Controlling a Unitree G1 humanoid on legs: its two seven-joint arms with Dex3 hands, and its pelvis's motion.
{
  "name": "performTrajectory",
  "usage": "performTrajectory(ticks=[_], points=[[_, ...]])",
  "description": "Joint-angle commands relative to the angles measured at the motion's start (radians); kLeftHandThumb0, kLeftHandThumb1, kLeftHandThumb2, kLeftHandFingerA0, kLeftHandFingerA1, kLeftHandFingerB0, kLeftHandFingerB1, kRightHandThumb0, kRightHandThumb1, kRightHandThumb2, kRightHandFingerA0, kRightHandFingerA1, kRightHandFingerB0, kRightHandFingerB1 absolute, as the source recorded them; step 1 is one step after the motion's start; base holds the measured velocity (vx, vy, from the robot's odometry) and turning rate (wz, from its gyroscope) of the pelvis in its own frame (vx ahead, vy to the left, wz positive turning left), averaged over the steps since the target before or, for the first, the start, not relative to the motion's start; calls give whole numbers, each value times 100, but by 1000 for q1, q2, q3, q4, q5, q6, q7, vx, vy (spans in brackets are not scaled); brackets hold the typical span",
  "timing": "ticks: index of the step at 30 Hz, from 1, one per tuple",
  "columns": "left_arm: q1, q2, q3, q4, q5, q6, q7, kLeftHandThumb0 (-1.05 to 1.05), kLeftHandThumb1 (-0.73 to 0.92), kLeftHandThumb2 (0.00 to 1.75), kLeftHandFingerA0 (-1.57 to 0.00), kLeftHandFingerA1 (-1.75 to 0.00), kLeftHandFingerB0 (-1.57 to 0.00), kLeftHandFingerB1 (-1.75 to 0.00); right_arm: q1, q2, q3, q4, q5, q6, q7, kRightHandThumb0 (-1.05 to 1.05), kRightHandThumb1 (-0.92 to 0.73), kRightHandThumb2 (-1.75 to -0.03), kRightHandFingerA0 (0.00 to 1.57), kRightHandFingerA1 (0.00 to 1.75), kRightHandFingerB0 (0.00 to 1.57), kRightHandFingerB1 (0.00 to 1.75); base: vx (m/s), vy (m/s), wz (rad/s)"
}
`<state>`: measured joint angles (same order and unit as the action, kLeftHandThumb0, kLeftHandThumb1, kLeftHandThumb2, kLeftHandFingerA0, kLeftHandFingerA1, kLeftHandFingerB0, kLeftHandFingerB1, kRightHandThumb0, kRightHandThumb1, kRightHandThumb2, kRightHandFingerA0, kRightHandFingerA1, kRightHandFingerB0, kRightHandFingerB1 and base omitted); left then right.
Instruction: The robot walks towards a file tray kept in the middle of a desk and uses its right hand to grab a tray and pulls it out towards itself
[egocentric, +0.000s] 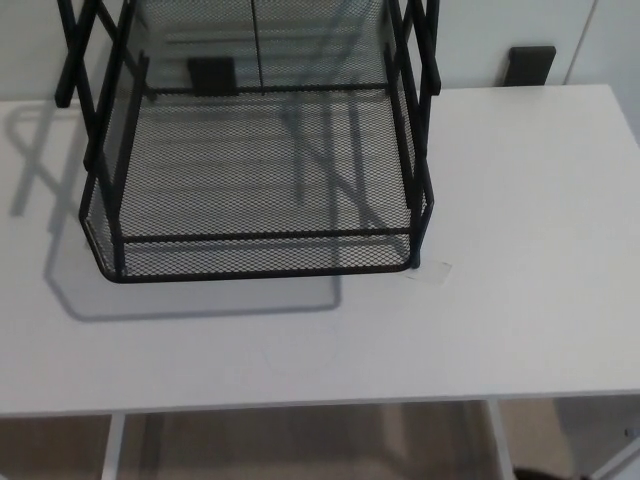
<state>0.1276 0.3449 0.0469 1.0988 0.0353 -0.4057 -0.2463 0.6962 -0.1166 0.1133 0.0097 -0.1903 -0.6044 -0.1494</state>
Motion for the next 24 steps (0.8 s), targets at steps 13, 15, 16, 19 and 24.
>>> performTrajectory(ticks=[13,15,16,19,24], points=[[-21,20,30,-52,-39,46,-56,-37,38,64,-51,-48,-43,-42,-414,221,210,-865,-662,128,256,-62,-60,-58,25,44,29,33,0,0,0],[-18,22,27,-55,-35,44,-60,-37,39,64,-50,-47,-42,-42,-448,243,230,-863,-724,145,280,-65,-60,-58,15,46,24,33,0,0,0],[-22,24,27,-54,-36,42,-67,-37,38,64,-48,-47,-42,-42,-481,260,243,-851,-764,151,287,-70,-49,-80,4,49,14,43,0,0,0],[-27,25,32,-55,-43,45,-74,-37,38,64,-49,-47,-43,-43,-527,268,259,-831,-814,160,294,-70,-47,-80,3,39,10,40,0,0,0],[-19,32,15,-61,-16,40,-55,-37,38,64,-51,-47,-42,-42,-614,284,304,-746,-1026,230,358,-83,-53,-86,1,6,9,33,0,0,0]])
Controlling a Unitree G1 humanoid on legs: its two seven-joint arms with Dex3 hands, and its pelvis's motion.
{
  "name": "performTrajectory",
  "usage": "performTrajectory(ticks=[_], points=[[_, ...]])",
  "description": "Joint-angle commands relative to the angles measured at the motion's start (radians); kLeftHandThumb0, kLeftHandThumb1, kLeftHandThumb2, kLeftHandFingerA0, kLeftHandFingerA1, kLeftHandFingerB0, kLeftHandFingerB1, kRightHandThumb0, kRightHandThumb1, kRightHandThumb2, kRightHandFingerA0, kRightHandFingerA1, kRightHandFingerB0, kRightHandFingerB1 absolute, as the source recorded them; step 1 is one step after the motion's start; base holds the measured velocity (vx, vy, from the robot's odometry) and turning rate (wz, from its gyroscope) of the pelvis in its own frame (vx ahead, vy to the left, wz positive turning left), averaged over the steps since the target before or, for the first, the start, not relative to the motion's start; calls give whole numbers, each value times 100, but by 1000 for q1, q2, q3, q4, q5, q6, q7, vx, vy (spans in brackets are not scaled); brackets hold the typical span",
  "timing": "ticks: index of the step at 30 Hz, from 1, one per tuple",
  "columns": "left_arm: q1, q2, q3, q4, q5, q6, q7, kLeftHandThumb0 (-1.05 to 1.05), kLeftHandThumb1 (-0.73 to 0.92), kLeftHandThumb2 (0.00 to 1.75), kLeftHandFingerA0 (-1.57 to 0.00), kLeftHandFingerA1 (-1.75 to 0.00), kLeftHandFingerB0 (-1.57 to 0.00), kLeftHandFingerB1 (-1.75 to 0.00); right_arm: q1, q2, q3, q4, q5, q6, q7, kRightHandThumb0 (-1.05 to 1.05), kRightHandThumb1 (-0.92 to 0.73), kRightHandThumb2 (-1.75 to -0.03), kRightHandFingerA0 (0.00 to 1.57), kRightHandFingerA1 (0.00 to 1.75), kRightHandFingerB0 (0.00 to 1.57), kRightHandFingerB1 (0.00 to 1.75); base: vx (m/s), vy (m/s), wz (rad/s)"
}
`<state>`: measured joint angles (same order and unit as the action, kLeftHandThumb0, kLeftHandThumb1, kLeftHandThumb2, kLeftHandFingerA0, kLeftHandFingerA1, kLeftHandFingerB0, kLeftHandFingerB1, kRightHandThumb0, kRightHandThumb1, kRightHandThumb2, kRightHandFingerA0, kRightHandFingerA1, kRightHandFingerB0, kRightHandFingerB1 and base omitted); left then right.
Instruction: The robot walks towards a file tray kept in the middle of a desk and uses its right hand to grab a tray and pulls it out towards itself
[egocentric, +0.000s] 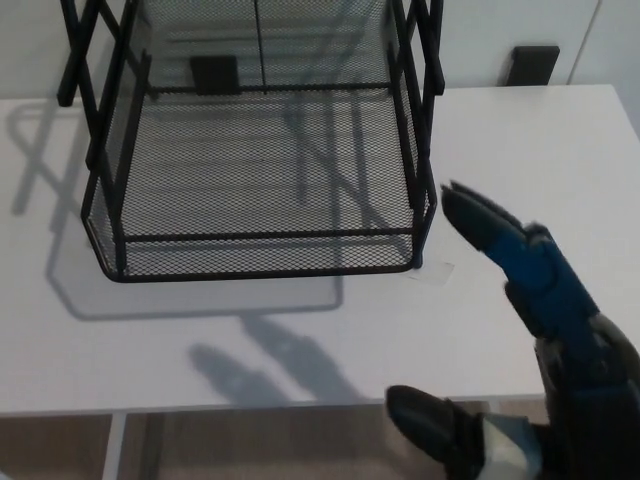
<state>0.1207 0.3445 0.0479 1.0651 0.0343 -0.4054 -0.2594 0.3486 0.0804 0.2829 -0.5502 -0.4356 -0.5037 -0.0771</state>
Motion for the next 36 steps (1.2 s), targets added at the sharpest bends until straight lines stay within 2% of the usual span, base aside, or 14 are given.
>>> performTrajectory(ticks=[1,2,4,7,8,10,14,22,23,26,27,28,32,36], points=[[-12,32,12,-27,-14,39,-43,-39,38,64,-50,-47,-42,-42,-283,85,143,-166,-824,148,305,-83,-53,-87,0,7,7,34,0,0,0],[-8,34,12,-33,-16,37,-51,-40,37,64,-50,-47,-41,-42,-311,82,154,-131,-866,175,332,-76,-49,-88,1,15,6,36,0,0,0],[-8,37,8,-36,-12,28,-54,-40,37,64,-49,-46,-40,-41,-361,72,166,-73,-927,212,353,-81,-63,-60,0,31,7,34,0,0,0],[-15,37,12,-44,-19,35,-64,-37,37,62,-49,-46,-41,-41,-426,65,187,26,-973,271,333,-82,-59,-58,0,34,13,34,0,0,0],[-18,39,10,-43,-16,26,-65,-35,37,61,-50,-46,-41,-41,-459,62,197,72,-1005,303,338,-78,-46,-86,3,14,9,37,0,0,0],[-29,35,11,-34,-17,24,-65,-35,36,62,-52,-47,-42,-41,-501,62,215,139,-1053,356,357,-90,-54,-91,0,0,8,30,0,0,0],[-29,41,0,-38,1,2,-50,-31,40,53,-63,-41,-49,-36,-533,63,247,218,-1116,428,365,-87,-50,-92,0,0,7,29,0,0,0],[-31,60,-36,-59,53,-12,-20,-38,39,52,-61,-40,-48,-35,-580,51,314,391,-1198,559,258,-87,-48,-92,5,8,9,34,0,0,0],[-27,62,-36,-68,52,-8,-26,-42,36,64,-55,-47,-42,-42,-587,53,324,412,-1207,578,249,-91,-53,-96,0,0,10,31,0,0,0],[-21,68,-44,-78,65,-13,-17,-43,35,66,-56,-49,-43,-44,-610,57,342,455,-1228,616,242,-91,-52,-95,0,0,10,31,0,0,0],[-22,68,-45,-75,65,-15,-16,-37,40,52,-61,-39,-48,-35,-619,58,346,468,-1231,627,243,-91,-52,-96,0,0,7,30,0,0,0],[-22,69,-47,-73,70,-23,-11,-44,35,66,-59,-49,-44,-44,-625,58,350,478,-1232,634,243,-91,-52,-96,0,0,8,29,0,0,0],[-22,71,-51,-77,70,-22,-20,-37,40,53,-61,-40,-47,-35,-646,70,368,517,-1217,671,272,-92,-53,-96,0,0,10,24,0,0,0],[-14,69,-47,-89,55,-17,-37,-43,35,65,-56,-48,-44,-43,-644,72,389,547,-1225,708,278,-93,-54,-96,0,0,9,21,0,0,0]])
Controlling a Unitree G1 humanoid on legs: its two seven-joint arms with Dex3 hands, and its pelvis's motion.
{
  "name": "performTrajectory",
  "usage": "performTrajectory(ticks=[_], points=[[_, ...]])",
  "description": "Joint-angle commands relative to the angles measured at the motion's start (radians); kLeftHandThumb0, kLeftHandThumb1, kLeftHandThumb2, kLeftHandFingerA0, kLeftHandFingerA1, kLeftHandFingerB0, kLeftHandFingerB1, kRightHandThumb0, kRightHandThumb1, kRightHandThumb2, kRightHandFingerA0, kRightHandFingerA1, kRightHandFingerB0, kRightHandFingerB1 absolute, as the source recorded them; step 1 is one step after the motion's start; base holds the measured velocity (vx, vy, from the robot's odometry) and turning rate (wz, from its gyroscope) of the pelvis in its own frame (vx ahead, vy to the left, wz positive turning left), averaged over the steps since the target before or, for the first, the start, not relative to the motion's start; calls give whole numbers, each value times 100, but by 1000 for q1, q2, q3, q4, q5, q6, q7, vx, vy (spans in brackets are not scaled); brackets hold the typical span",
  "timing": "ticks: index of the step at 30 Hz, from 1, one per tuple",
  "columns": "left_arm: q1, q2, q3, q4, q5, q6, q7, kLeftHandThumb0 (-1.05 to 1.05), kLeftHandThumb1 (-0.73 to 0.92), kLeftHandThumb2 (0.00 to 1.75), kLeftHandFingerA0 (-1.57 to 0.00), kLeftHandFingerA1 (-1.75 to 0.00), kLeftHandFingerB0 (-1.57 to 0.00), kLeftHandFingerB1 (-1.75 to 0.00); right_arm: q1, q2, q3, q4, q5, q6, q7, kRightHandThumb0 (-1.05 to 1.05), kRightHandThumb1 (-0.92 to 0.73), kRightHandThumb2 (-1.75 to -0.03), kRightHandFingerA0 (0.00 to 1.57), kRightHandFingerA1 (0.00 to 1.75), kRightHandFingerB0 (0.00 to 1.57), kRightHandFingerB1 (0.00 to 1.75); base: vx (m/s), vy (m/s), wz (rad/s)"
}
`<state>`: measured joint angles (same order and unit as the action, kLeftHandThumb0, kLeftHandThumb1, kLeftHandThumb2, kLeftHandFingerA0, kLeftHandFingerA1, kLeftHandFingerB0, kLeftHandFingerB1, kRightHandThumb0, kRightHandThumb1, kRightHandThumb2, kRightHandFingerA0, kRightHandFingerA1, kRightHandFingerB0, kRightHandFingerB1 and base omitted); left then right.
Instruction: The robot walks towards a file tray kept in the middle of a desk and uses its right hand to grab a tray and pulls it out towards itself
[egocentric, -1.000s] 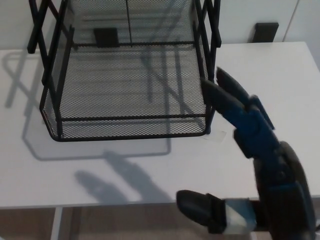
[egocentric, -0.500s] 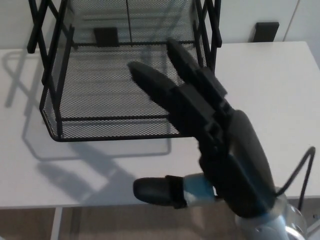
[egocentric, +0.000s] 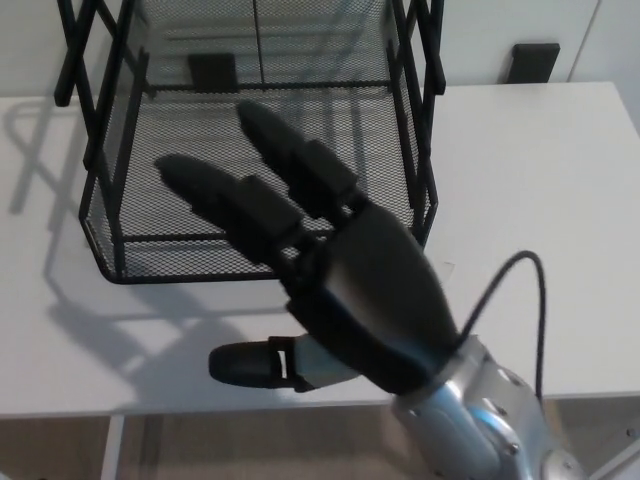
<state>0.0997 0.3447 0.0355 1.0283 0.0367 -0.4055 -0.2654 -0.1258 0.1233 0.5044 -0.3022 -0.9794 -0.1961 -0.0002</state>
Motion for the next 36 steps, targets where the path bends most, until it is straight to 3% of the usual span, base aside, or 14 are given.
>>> performTrajectory(ticks=[1,5,11,12,13,14,16,22,36], points=[[4,71,-42,-55,66,-12,-16,-39,39,53,-63,-41,-48,-36,-170,28,175,311,-682,409,206,-93,-55,-95,0,0,9,19,0,0,0],[-6,78,-56,-48,79,-23,-11,-49,34,68,-58,-50,-44,-45,-180,28,195,349,-690,442,219,-95,-56,-96,0,0,9,15,0,0,0],[-4,91,-83,-66,105,-14,1,-55,36,68,-57,-48,-42,-43,-196,34,215,356,-726,483,234,-98,-57,-97,0,1,5,6,0,0,0],[-3,90,-83,-64,102,-17,-1,-45,40,53,-63,-40,-47,-35,-198,35,217,360,-734,492,225,-99,-58,-97,0,1,6,7,0,0,0],[-3,89,-84,-64,101,-19,-3,-44,40,54,-63,-40,-47,-35,-198,37,218,363,-735,503,206,-96,-57,-96,0,1,9,12,0,0,0],[-3,91,-87,-64,105,-24,-2,-52,35,69,-56,-49,-39,-43,-200,38,218,364,-738,509,204,-96,-56,-97,0,1,10,12,0,0,0],[2,90,-86,-62,98,-30,-12,-54,36,66,-58,-47,-44,-43,-204,39,217,370,-738,521,200,-98,-56,-98,0,0,7,4,0,0,0],[-2,88,-85,-59,83,-19,-34,-49,34,66,-58,-48,-45,-44,-214,30,222,387,-741,553,172,-95,-54,-97,0,0,11,7,0,0,0],[0,112,-141,-77,123,-9,-20,-52,35,67,-60,-49,-49,-45,-214,26,238,395,-763,615,157,-95,-52,-97,0,2,3,3,0,0,0]])
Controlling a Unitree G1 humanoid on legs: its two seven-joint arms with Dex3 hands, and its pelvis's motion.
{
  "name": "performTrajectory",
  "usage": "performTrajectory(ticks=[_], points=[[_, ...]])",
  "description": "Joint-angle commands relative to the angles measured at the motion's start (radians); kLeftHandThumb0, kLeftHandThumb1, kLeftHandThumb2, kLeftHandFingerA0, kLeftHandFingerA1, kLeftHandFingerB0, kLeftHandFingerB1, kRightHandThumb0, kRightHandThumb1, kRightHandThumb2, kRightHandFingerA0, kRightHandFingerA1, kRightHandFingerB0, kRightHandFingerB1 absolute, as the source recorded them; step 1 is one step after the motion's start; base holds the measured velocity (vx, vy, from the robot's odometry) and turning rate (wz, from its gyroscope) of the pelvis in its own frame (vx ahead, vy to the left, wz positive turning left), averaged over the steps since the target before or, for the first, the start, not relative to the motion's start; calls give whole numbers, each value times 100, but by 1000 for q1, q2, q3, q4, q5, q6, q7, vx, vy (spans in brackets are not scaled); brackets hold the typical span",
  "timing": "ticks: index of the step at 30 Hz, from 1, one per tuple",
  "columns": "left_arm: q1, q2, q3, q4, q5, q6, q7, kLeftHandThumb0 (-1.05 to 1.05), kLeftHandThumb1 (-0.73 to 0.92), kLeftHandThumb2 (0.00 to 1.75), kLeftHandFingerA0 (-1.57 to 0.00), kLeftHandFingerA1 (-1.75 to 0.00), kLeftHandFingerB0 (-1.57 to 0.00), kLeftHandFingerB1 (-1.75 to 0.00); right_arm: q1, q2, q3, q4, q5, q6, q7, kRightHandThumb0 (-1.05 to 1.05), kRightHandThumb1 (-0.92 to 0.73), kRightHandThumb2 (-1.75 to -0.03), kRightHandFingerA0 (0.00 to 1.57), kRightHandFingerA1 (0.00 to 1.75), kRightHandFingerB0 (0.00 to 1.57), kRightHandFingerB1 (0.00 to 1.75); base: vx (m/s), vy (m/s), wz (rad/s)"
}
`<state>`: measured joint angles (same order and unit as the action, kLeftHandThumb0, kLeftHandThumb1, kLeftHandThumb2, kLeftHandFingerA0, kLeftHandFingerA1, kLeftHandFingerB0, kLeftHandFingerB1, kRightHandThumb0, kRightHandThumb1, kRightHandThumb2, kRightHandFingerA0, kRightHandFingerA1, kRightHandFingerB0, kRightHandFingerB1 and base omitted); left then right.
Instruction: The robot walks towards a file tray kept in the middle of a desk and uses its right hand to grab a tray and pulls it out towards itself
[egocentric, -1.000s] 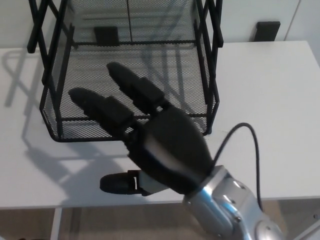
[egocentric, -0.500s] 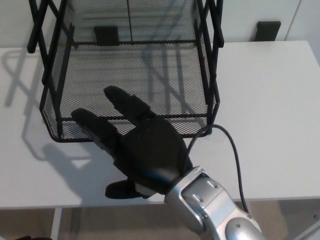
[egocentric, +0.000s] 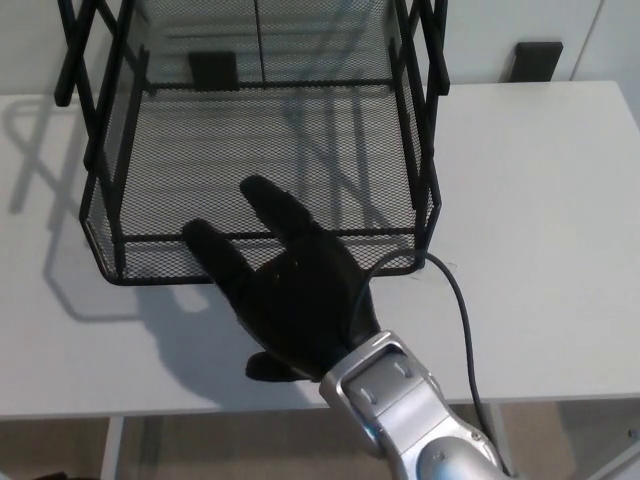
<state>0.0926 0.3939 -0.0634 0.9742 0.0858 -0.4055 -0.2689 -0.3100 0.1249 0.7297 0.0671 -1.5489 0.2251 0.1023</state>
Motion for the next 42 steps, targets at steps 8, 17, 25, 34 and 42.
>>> performTrajectory(ticks=[8,17,25,34,42], points=[[16,71,-64,-34,76,-17,-12,-50,36,67,-61,-49,-49,-44,-19,36,18,30,-195,219,80,-97,-54,-97,0,1,3,1,0,0,0],[8,74,-75,-39,85,-7,-8,-51,35,67,-61,-49,-49,-45,-21,48,6,63,-150,238,106,-93,-52,-94,0,6,2,0,0,0,0],[13,74,-67,-42,74,-11,-23,-50,36,67,-60,-49,-50,-45,-22,32,-8,100,-117,247,133,-92,-52,-94,0,3,6,4,0,0,0],[7,80,-75,-47,91,-12,-24,-54,36,69,-60,-49,-51,-46,32,12,5,68,-85,244,82,-91,-53,-95,1,10,8,15,0,0,0],[8,84,-86,-45,105,-13,-10,-53,35,68,-62,-50,-51,-45,113,-26,57,-85,-105,216,91,-85,-53,-92,3,14,10,11,0,0,0]])
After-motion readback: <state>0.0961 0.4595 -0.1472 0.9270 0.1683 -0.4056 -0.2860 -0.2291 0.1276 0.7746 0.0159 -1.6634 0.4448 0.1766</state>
